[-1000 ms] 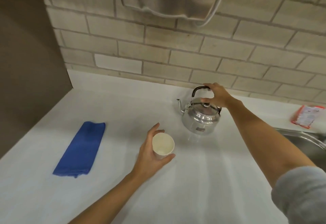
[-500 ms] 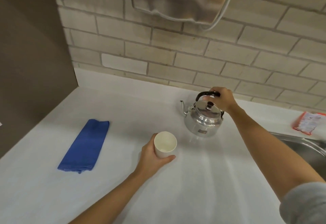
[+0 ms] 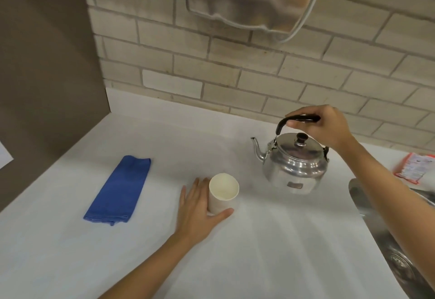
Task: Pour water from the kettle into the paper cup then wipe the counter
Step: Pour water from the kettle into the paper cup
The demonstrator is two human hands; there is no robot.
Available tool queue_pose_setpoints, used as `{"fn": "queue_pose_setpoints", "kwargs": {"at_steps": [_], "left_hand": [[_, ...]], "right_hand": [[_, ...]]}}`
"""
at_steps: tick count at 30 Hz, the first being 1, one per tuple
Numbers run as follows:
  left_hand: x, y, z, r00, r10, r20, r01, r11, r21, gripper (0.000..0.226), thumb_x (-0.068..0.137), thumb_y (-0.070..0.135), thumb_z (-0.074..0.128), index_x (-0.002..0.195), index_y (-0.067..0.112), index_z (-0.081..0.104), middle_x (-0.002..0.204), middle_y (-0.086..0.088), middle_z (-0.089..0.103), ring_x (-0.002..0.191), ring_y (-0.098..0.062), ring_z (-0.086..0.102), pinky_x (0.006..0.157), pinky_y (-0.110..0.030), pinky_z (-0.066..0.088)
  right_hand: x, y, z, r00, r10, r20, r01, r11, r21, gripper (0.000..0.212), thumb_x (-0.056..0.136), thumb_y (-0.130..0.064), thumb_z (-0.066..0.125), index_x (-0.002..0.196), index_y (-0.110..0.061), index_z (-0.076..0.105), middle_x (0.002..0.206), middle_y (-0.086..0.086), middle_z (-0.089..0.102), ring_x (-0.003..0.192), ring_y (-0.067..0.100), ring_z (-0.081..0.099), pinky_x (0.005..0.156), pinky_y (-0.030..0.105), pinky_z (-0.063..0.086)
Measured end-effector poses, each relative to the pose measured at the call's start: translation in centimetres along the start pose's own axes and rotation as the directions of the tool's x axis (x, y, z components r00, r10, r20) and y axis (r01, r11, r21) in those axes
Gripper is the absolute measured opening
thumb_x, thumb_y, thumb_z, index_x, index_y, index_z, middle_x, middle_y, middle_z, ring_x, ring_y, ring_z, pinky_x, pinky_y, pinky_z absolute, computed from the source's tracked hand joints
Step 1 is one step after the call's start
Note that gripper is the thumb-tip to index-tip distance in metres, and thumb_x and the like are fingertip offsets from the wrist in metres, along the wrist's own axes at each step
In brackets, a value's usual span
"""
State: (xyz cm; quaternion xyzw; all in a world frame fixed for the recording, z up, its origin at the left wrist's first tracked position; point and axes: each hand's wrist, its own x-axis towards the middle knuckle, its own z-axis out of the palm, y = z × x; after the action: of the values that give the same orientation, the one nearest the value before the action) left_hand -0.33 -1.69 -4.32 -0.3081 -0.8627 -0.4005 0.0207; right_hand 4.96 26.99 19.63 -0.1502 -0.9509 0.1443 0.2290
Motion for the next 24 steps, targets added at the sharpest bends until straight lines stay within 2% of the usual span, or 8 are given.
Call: {"fn": "queue_pose_setpoints", "kwargs": {"at_steps": [3, 7, 10, 13, 15, 17, 20, 24], "left_hand": [[-0.5, -0.4, 0.1, 0.998, -0.039, 0.048, 0.034, 0.995, 0.093, 0.099, 0.072, 0.080, 0.052, 0.149, 0.022, 0.028, 0.158, 0.005, 0.031, 0.151, -0.014, 0.010, 0.121, -0.046, -0.006], [-0.5, -0.3, 0.1, 0.996, -0.068, 0.050, 0.064, 0.994, 0.090, 0.094, 0.074, 0.079, 0.052, 0.146, 0.024, 0.032, 0.158, 0.007, 0.030, 0.151, -0.015, 0.009, 0.122, -0.045, -0.007], [-0.6, -0.2, 0.1, 0.996, -0.073, 0.046, 0.068, 0.993, 0.093, 0.094, 0.074, 0.079, 0.052, 0.147, 0.022, 0.032, 0.159, 0.007, 0.029, 0.152, -0.016, 0.007, 0.121, -0.042, -0.009], [-0.7, -0.3, 0.2, 0.996, -0.061, 0.069, 0.052, 0.991, 0.124, 0.096, 0.075, 0.080, 0.049, 0.150, 0.023, 0.027, 0.161, 0.008, 0.026, 0.152, -0.016, 0.004, 0.122, -0.041, -0.010], [-0.7, -0.3, 0.3, 0.995, -0.054, 0.084, 0.040, 0.987, 0.154, 0.096, 0.077, 0.080, 0.045, 0.151, 0.023, 0.024, 0.162, 0.007, 0.023, 0.152, -0.016, 0.002, 0.122, -0.042, -0.009], [-0.7, -0.3, 0.3, 0.994, -0.050, 0.096, 0.031, 0.982, 0.186, 0.095, 0.079, 0.079, 0.042, 0.152, 0.021, 0.021, 0.162, 0.005, 0.021, 0.152, -0.017, 0.001, 0.123, -0.042, -0.008], [-0.7, -0.5, 0.3, 0.992, -0.051, 0.112, 0.027, 0.978, 0.206, 0.096, 0.081, 0.078, 0.040, 0.153, 0.019, 0.018, 0.163, 0.005, 0.019, 0.152, -0.018, 0.000, 0.123, -0.042, -0.007], [-0.7, -0.6, 0.4, 0.992, -0.049, 0.113, 0.024, 0.977, 0.213, 0.096, 0.081, 0.079, 0.037, 0.154, 0.019, 0.018, 0.163, 0.006, 0.019, 0.152, -0.017, 0.000, 0.123, -0.041, -0.007]], "right_hand": [[-1.5, -2.2, -1.3, 0.998, -0.049, 0.035, 0.049, 0.999, 0.022, 0.014, 0.081, -0.047, 0.073, 0.095, -0.050, 0.074, 0.073, -0.035, 0.065, 0.065, -0.015, 0.056, 0.058, 0.022, 0.037], [-3.5, -4.9, -2.2, 0.987, -0.128, 0.099, 0.125, 0.992, 0.036, 0.016, 0.082, -0.042, 0.074, 0.097, -0.046, 0.076, 0.081, -0.031, 0.069, 0.060, -0.009, 0.057, 0.056, 0.021, 0.034], [-4.3, -6.4, -2.6, 0.976, -0.118, 0.184, 0.111, 0.993, 0.049, 0.016, 0.079, -0.047, 0.074, 0.094, -0.052, 0.075, 0.082, -0.029, 0.073, 0.067, -0.005, 0.060, 0.061, 0.023, 0.038], [-4.9, -7.5, -2.7, 0.953, -0.142, 0.266, 0.130, 0.990, 0.061, 0.017, 0.077, -0.052, 0.071, 0.093, -0.055, 0.073, 0.081, -0.017, 0.077, 0.068, 0.008, 0.064, 0.068, 0.034, 0.050], [-5.1, -8.0, -2.5, 0.938, -0.170, 0.301, 0.161, 0.985, 0.055, 0.018, 0.077, -0.055, 0.070, 0.094, -0.056, 0.073, 0.080, -0.008, 0.078, 0.067, 0.017, 0.064, 0.073, 0.037, 0.052], [-5.3, -8.2, -2.3, 0.925, -0.192, 0.328, 0.189, 0.981, 0.041, 0.017, 0.077, -0.057, 0.069, 0.094, -0.059, 0.071, 0.073, 0.001, 0.076, 0.062, 0.020, 0.061, 0.069, 0.034, 0.051], [-5.6, -8.4, -1.9, 0.910, -0.224, 0.349, 0.228, 0.973, 0.030, 0.015, 0.077, -0.059, 0.068, 0.092, -0.061, 0.070, 0.053, -0.004, 0.066, 0.051, 0.014, 0.049, 0.053, 0.022, 0.037], [-6.0, -8.6, -1.8, 0.899, -0.230, 0.372, 0.248, 0.969, 0.001, 0.015, 0.078, -0.057, 0.069, 0.092, -0.060, 0.071, 0.058, -0.016, 0.069, 0.053, 0.012, 0.052, 0.052, 0.016, 0.034]]}}
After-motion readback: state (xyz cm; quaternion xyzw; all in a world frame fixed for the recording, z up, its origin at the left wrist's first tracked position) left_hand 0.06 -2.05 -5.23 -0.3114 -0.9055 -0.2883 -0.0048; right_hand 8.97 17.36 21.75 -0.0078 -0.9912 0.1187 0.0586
